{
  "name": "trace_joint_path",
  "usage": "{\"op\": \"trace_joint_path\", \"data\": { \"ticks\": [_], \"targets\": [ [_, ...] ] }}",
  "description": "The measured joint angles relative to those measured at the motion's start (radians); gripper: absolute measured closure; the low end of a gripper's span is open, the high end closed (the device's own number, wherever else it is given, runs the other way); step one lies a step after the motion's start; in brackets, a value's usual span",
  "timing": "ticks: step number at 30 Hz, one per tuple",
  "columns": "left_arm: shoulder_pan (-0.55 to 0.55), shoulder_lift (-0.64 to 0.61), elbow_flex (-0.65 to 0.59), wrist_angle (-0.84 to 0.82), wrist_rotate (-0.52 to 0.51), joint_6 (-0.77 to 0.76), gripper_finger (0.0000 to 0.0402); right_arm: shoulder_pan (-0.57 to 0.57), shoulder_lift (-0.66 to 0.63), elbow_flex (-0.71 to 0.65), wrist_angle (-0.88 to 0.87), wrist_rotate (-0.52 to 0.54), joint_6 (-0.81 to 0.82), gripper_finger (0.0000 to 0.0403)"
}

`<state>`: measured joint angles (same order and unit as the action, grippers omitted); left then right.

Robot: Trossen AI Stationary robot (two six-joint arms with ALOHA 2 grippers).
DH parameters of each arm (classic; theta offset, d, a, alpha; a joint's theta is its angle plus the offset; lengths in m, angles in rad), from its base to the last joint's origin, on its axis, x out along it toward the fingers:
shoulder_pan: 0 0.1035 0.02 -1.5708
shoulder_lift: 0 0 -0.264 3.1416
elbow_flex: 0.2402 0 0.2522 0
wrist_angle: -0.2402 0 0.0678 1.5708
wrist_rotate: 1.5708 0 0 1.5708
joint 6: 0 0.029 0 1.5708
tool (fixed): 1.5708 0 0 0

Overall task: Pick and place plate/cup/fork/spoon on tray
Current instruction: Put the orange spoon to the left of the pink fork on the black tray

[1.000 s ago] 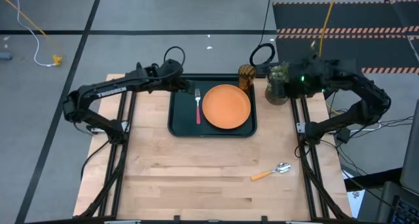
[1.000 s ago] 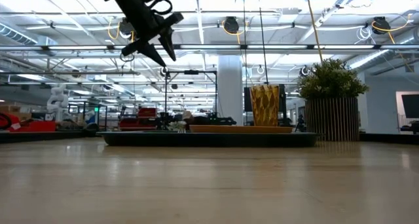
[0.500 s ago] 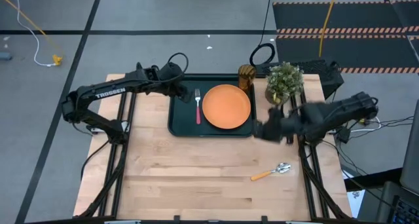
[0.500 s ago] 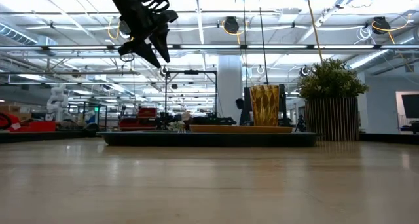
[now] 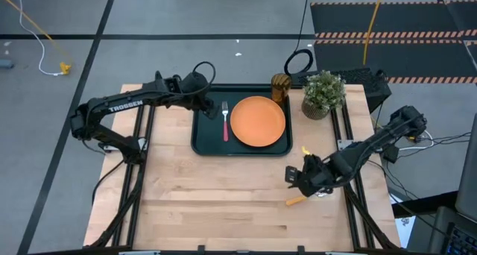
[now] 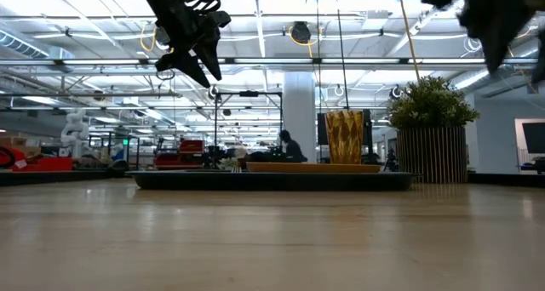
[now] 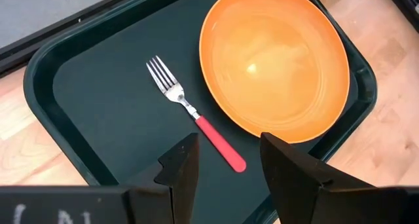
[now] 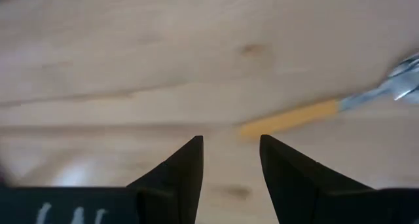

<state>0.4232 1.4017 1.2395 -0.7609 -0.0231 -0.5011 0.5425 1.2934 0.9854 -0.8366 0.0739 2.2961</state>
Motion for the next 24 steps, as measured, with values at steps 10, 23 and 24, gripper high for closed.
{"op": "trace_joint_path", "data": {
  "ticks": [10, 23, 24],
  "targets": [
    [-0.002, 0.000, 0.000, -0.001, 0.034, 0.001, 0.0238, 0.090, 0.016, -0.130, 0.038, -0.122, 0.026, 0.0259],
    [-0.002, 0.000, 0.000, 0.000, 0.034, -0.010, 0.0238, 0.094, 0.016, -0.272, 0.185, -0.140, 0.030, 0.0259],
    [-0.002, 0.000, 0.000, 0.000, 0.034, -0.011, 0.0238, 0.094, 0.016, -0.277, 0.184, -0.153, 0.032, 0.0259]
  ]
}}
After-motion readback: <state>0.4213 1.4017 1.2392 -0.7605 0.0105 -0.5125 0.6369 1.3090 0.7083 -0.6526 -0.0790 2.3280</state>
